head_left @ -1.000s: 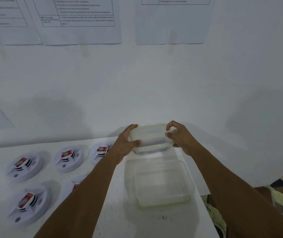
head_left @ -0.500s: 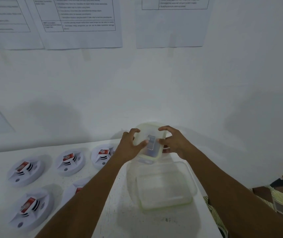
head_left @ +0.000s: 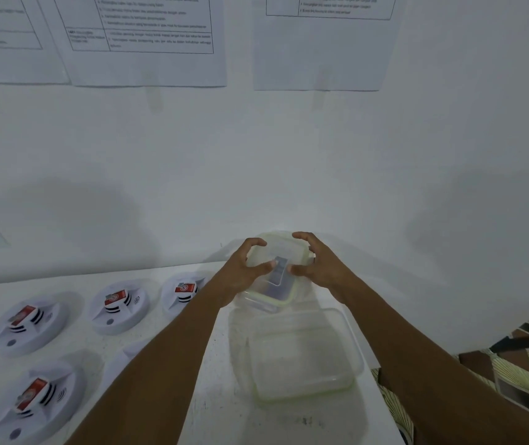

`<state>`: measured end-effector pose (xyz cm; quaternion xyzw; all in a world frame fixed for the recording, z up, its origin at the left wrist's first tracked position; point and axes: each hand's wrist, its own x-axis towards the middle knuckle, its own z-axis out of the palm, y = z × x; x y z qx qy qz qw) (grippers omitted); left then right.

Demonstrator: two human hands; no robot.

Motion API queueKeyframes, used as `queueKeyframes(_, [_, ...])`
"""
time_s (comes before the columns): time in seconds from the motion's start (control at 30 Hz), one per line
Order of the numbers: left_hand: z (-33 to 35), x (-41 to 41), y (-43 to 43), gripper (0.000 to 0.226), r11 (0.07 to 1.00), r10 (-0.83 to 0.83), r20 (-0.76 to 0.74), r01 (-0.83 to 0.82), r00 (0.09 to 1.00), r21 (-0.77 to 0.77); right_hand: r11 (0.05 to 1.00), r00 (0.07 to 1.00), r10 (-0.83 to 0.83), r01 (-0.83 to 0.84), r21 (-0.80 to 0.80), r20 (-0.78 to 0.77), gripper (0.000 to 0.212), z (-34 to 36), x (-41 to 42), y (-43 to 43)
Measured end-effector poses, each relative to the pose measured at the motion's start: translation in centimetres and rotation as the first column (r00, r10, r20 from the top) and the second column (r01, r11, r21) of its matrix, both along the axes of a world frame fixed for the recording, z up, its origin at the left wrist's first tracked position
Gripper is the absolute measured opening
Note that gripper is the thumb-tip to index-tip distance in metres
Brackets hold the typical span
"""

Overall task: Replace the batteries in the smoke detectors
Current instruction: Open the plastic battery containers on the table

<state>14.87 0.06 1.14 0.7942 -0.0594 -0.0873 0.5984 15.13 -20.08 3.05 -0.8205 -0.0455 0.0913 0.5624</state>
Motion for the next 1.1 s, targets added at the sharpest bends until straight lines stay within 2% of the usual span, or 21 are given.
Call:
queueKeyframes(0.13, [0.3, 0.2, 0.0, 0.036, 0.999, 0.044, 0.029, -0.044, 0.999, -0.009, 0.998, 0.999, 0.052, -0.052, 0.029, -0.013, 0.064, 0.5, 0.4, -0.4])
queueKeyframes(0.27, [0.4, 0.5, 0.4, 0.047, 0.984, 0.07, 0.134, -0.09, 0.989, 0.152, 0.993, 0.998, 0.054, -0.056, -0.104, -0.015, 0.055, 0.6, 0.6, -0.8])
queueKeyframes(0.33, [0.4, 0.4, 0.7, 0.064, 0.952, 0.073, 0.179, -0.122, 0.981, 0.281, 0.986, 1.0, 0.003, -0.004, -0.168, -0.006, 0.046, 0.4, 0.5, -1.0])
queueKeyframes(0.4, [0.4, -0.1, 1.3, 0.077, 0.926, 0.11, 0.2, -0.173, 0.974, 0.334, 0.975, 0.998, -0.06, 0.065, -0.212, 0.031, 0.039, 0.2, -0.1, -1.1])
queueKeyframes(0.6, [-0.5, -3.1, 2.7, 0.075, 0.868, 0.223, 0.172, -0.276, 0.959, 0.414, 0.897, 0.974, -0.162, 0.213, -0.388, 0.16, 0.046, -0.4, -2.7, -2.2])
queueKeyframes(0.7, [-0.3, -3.4, 2.2, 0.075, 0.876, 0.346, 0.115, -0.364, 0.931, 0.316, 0.924, 0.971, -0.196, 0.23, -0.306, 0.137, 0.048, -0.4, -3.1, -2.8])
queueKeyframes(0.8, [0.2, -3.1, 1.8, 0.074, 0.851, 0.408, 0.166, -0.44, 0.898, 0.287, 0.972, 0.984, -0.169, 0.176, -0.156, 0.056, 0.055, -0.3, -3.1, -2.7])
queueKeyframes(0.87, [0.8, -3.2, 1.6, 0.073, 0.856, 0.427, 0.161, -0.456, 0.89, 0.244, 0.976, 0.982, -0.176, 0.183, -0.122, 0.066, 0.053, 0.1, -3.4, -2.7])
queueKeyframes(1.0, [1.6, -4.3, 2.5, 0.064, 0.889, 0.439, 0.046, -0.441, 0.897, 0.12, 0.974, 0.972, -0.214, 0.22, -0.053, 0.092, 0.044, 1.2, -4.0, -3.1])
queueKeyframes(1.1, [1.8, -4.5, 3.5, 0.058, 0.901, 0.409, -0.095, -0.418, 0.907, -0.115, 0.975, 0.972, -0.22, 0.221, 0.0, 0.082, 0.041, 1.8, -4.1, -3.0])
